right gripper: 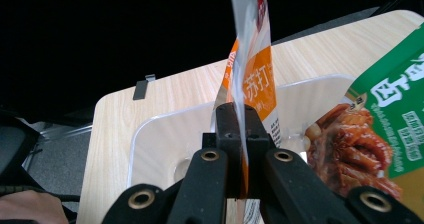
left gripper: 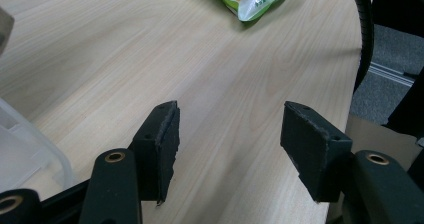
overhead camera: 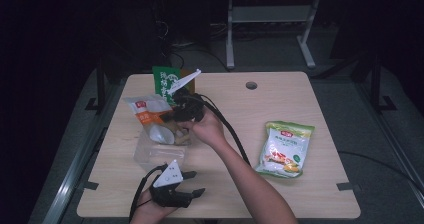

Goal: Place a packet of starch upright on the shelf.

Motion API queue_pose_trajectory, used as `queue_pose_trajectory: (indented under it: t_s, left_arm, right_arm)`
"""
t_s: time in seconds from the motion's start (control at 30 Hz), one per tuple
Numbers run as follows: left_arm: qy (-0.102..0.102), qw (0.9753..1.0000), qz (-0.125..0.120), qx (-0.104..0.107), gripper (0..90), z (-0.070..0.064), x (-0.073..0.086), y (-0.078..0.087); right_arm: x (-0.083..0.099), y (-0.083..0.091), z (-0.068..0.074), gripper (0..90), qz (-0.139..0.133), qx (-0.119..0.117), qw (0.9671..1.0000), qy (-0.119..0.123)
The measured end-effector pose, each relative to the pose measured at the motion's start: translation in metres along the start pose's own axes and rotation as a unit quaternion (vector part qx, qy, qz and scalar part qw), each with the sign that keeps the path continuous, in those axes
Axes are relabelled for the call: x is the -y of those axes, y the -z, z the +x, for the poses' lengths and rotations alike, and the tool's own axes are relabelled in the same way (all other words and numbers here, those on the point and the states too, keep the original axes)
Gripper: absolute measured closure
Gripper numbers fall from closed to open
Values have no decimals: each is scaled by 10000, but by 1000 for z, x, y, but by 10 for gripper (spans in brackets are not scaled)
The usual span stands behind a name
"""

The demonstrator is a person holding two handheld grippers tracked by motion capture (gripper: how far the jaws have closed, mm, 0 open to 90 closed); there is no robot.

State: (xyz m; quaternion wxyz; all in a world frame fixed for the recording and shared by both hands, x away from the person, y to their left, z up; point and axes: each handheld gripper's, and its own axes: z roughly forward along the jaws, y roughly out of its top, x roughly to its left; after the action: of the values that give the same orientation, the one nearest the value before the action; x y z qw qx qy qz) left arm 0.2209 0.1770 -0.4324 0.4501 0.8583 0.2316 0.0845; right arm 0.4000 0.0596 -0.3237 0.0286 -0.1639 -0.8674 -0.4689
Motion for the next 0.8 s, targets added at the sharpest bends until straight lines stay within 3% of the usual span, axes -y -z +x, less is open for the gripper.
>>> queue_pose_trajectory:
  t_s: [0.1,0.33,0.47,0.73,0.8]
  left_arm:
    - [75,10000,-27,8,398,0,1,0]
    - [26,10000,-36,10,398,0,1,-1]
    - [42,10000,-26,7,397,1,1,-1]
    - [57,10000,-60,0,397,1,0,-1]
    - [72,10000,-49,7,397,1,1,-1]
  right_arm:
    - [3,-6,0,900,-26,-16,10000,-66]
    - [15,-18,-1,900,-280,40,9994,-220]
    - [24,-24,1,900,-491,231,9985,-119]
    - [35,-36,-2,897,-367,250,9990,-109]
    - [35,-35,-1,850,-316,265,9990,-141]
